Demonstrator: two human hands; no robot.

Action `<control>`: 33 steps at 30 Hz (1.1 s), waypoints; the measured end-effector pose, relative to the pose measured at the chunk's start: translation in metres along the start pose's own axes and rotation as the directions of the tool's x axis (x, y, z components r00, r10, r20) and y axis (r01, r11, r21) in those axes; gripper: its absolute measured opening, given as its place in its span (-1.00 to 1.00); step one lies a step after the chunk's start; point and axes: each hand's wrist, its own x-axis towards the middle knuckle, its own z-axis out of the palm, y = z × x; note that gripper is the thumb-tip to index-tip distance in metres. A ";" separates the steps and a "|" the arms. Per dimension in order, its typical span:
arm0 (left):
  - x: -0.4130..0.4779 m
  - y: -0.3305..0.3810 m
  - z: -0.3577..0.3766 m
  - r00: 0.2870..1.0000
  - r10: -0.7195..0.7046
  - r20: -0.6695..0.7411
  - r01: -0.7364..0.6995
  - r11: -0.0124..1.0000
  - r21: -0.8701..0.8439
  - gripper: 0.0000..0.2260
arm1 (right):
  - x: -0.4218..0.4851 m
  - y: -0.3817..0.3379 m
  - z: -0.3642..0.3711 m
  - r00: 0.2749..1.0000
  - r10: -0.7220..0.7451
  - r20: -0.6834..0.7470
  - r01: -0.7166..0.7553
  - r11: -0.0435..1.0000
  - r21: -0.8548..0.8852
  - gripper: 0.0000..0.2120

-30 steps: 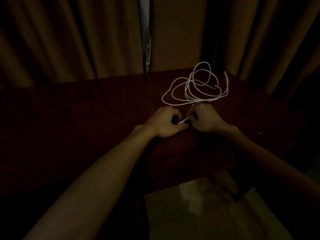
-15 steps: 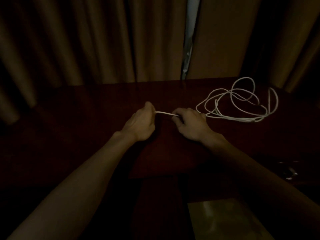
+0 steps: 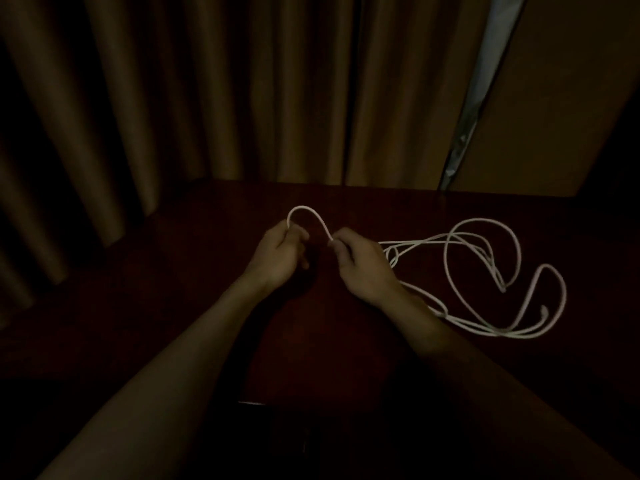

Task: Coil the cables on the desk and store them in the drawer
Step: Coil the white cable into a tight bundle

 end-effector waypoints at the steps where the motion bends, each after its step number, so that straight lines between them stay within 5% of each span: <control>1: 0.003 0.001 0.000 1.000 -0.020 0.007 0.021 0.997 -0.075 -0.78 | 0.006 -0.005 0.006 1.000 -0.017 0.007 0.017 1.000 0.021 -0.84; 4: 0.006 -0.002 0.004 0.999 0.006 0.044 0.003 0.978 -0.211 -0.77 | 0.020 -0.016 0.023 0.998 -0.056 0.029 0.053 0.995 0.087 -0.84; 10: 0.020 -0.021 0.009 0.985 -0.042 -0.169 -0.008 0.957 -0.289 -0.81 | 0.029 -0.016 0.044 0.998 -0.056 0.032 0.051 0.990 0.133 -0.85; 17: 0.024 -0.020 -0.002 0.964 -0.181 -0.194 0.061 0.863 -0.502 -0.77 | 0.025 -0.012 0.043 0.988 -0.090 0.126 0.074 0.990 0.123 -0.85; 22: 0.019 -0.018 0.003 0.999 -0.043 -0.022 0.028 0.893 -0.449 -0.78 | 0.025 -0.015 0.044 0.975 -0.083 0.206 0.070 0.995 0.067 -0.82; 26: 0.020 -0.020 0.004 0.992 -0.080 -0.096 0.037 0.924 -0.381 -0.63 | 0.024 -0.018 0.045 0.961 -0.109 0.256 0.107 0.994 0.023 -0.86; 33: 0.027 -0.011 -0.007 0.924 -0.374 -0.082 0.124 0.495 -0.860 -0.73 | 0.020 -0.021 0.037 0.962 -0.155 0.225 0.168 0.985 -0.039 -0.74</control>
